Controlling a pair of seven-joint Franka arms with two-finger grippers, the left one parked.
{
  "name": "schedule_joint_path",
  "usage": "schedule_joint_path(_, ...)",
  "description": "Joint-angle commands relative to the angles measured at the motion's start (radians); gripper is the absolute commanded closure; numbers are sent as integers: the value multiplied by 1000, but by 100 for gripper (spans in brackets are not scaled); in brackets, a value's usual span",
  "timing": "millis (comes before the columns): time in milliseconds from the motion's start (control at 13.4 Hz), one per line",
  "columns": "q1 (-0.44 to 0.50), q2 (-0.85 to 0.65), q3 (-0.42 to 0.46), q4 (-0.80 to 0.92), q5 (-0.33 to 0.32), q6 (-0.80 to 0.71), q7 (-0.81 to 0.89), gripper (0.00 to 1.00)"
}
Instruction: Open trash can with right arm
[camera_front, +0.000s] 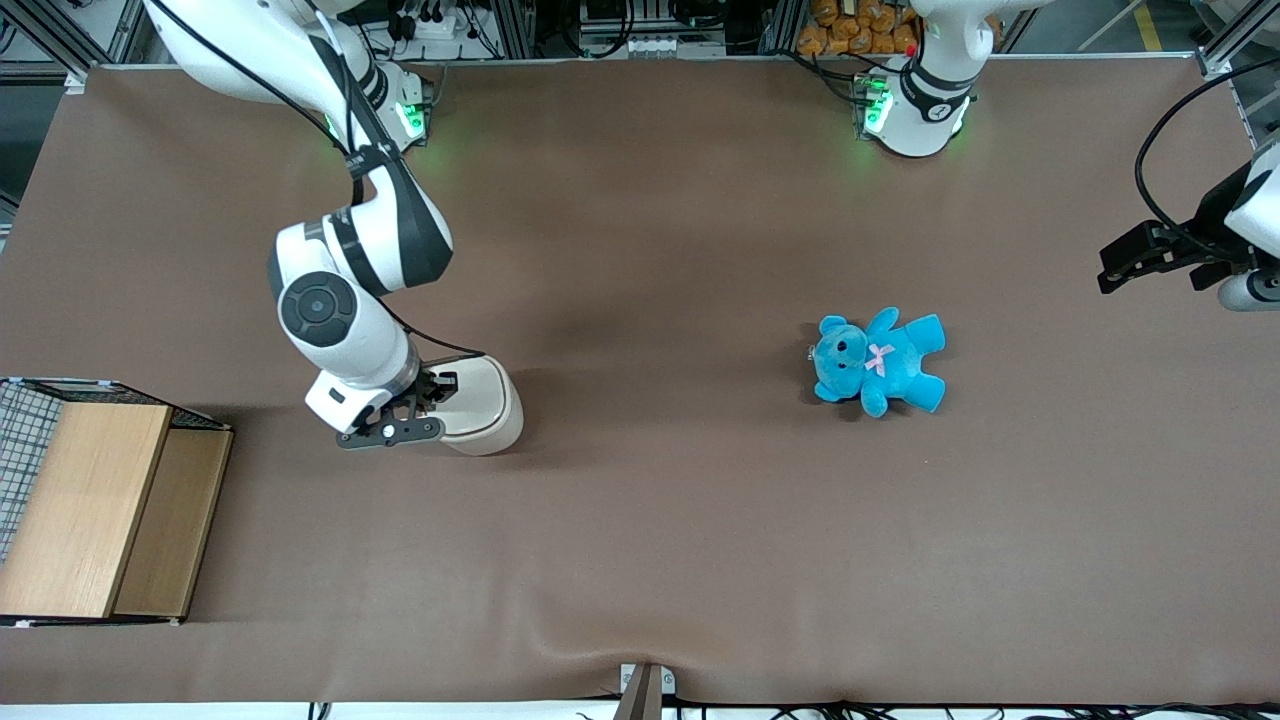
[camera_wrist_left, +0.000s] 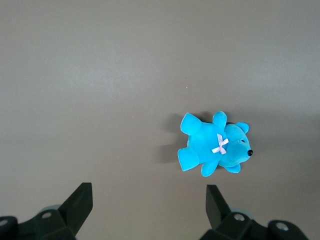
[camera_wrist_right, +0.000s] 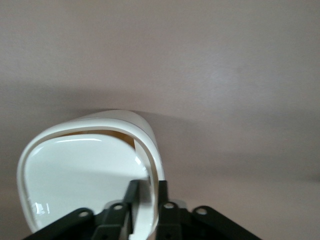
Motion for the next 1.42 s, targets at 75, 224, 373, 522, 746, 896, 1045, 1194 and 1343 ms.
schedule_joint_path(75,-31,-35,-15,280,-12,-326,11,0)
schedule_joint_path(224,-84,-76,-18,365,-10,-439,3,0)
schedule_joint_path(373,-138,-162,-16,358,-10,-475,3,0)
schedule_joint_path(522,-189,-240,-16,351,-10,-544,-9,0)
schedule_joint_path(746,-301,-303,-15,341,-7,-620,-164,0)
schedule_joint_path(896,-335,-384,-15,258,6,-608,-178,0)
schedule_joint_path(1045,-336,-472,-16,153,6,-562,-179,0)
schedule_joint_path(1194,-339,-533,-18,72,6,-525,-176,0)
schedule_joint_path(1343,-339,-533,-16,80,6,-531,-169,0)
